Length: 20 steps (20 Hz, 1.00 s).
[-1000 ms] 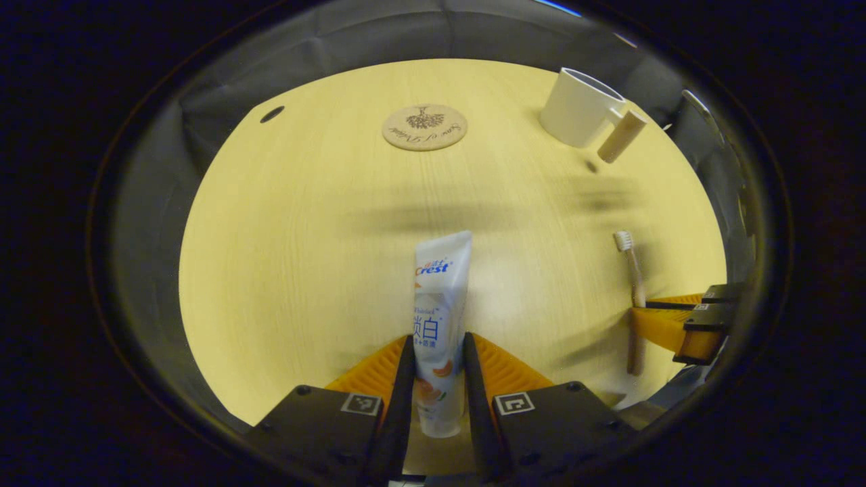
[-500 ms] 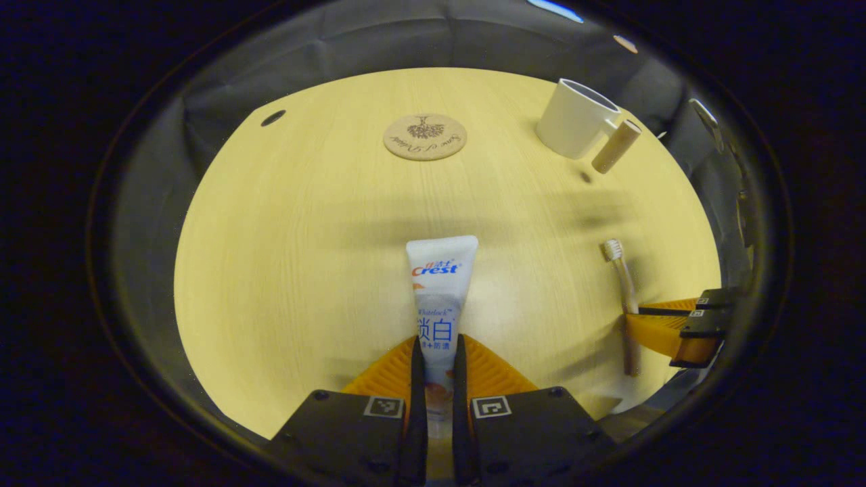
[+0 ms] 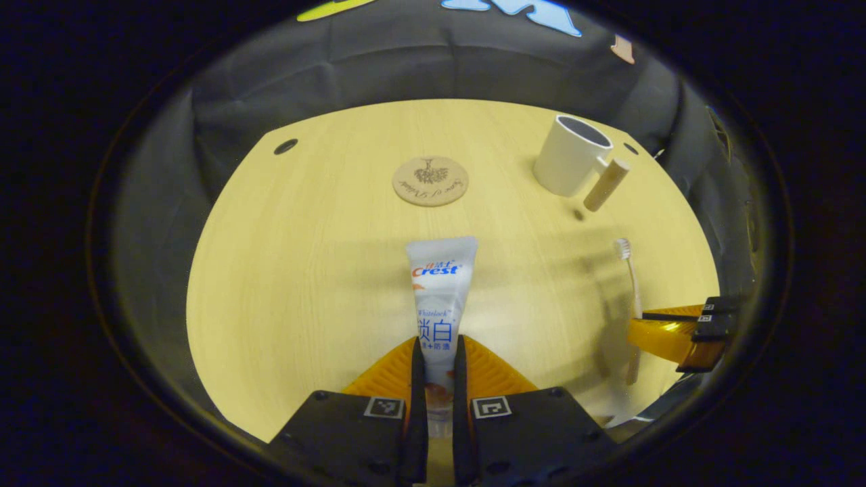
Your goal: Put the toothbrush and toothpaste on the desktop into the cup, then pick up the cup and place it on the coaster on the desktop.
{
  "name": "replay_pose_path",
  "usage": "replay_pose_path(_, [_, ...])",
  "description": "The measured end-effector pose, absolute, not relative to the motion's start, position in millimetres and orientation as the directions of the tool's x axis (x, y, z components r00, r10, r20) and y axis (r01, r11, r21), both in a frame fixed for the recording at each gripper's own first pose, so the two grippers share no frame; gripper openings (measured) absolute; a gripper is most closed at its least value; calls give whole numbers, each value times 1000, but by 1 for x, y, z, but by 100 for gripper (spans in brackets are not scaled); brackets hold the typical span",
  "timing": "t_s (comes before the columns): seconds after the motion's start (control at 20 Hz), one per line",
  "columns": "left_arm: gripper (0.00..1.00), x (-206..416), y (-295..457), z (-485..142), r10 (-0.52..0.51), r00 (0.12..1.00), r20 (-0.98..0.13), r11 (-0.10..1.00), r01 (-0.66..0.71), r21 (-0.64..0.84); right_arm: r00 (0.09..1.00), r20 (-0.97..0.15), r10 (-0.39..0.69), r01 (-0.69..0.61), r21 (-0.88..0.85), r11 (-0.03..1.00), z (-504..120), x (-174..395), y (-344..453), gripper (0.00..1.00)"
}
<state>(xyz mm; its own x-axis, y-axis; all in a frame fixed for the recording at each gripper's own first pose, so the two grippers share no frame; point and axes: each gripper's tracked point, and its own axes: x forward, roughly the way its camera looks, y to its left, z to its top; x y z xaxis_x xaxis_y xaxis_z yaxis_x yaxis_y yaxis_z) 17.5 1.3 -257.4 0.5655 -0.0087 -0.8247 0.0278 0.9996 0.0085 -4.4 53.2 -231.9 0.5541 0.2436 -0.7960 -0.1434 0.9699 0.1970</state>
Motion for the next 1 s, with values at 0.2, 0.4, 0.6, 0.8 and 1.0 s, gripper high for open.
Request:
replay_pose_path(0.2, [23, 38, -11, -232, -23, 640, -768, 999, 39, 3, 649, -715, 261, -169, 198, 965, -202, 11, 52, 5])
replay_pose_path(0.4, [22, 59, -16, -195, -19, 721, -693, 999, 43, 18, 733, -627, 263, -185, 189, 964, -170, 30, 49, 5])
replay_pose_path(0.6, [22, 78, -19, -159, -10, 785, -619, 998, 41, 37, 802, -537, 262, -210, 158, 965, -136, 48, 45, 5])
replay_pose_path(0.8, [22, 95, -25, -132, -15, 838, -545, 999, 34, 24, 856, -445, 263, -218, 150, 964, -104, 73, 43, 5])
replay_pose_path(1.0, [22, 111, -31, -105, -32, 885, -464, 999, 38, 3, 902, -337, 269, -230, 151, 961, -70, 102, 38, 4])
